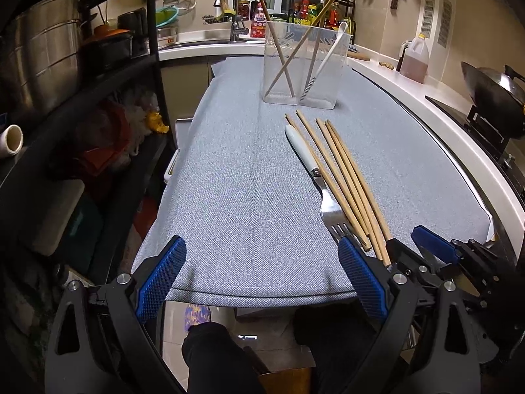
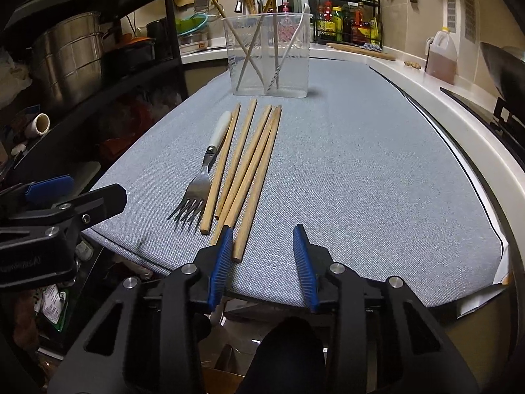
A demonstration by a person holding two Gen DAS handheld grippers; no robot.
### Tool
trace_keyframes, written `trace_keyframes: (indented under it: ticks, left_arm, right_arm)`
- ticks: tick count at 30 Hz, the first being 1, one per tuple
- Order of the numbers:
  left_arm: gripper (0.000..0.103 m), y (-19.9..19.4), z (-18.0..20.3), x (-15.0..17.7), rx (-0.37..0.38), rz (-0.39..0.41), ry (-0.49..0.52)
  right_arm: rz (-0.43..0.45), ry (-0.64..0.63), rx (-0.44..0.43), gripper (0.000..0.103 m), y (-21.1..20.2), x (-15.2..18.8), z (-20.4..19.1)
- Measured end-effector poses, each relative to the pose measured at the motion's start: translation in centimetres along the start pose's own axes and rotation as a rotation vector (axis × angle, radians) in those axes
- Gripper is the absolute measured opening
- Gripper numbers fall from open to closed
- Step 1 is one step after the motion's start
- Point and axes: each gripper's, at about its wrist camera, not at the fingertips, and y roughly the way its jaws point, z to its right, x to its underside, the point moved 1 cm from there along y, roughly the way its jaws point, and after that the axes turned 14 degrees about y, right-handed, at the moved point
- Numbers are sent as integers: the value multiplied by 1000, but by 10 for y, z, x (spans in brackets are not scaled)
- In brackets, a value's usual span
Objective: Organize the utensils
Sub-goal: 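Withdraw both open grippers back toward the remaining utensils, then grasp a single wooden chopstick with the right gripper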
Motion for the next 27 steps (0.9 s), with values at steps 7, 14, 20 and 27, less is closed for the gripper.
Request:
trace_keyframes:
  ticks: [7, 14, 20, 27]
  left_arm:
    - [91, 12, 7, -6, 32, 1, 3]
    - [91, 31, 27, -10, 85, -16, 17]
    - [91, 43, 39, -6, 32, -42, 72]
    - [91, 40, 19, -2, -17, -48, 42]
  right_arm:
    - [28, -23, 26, 7, 2, -1, 6]
    - [37, 36, 9, 7, -1, -3, 25]
    - [40, 39, -6, 7, 0, -3, 28]
    - [42, 51, -17, 7, 1, -4, 30]
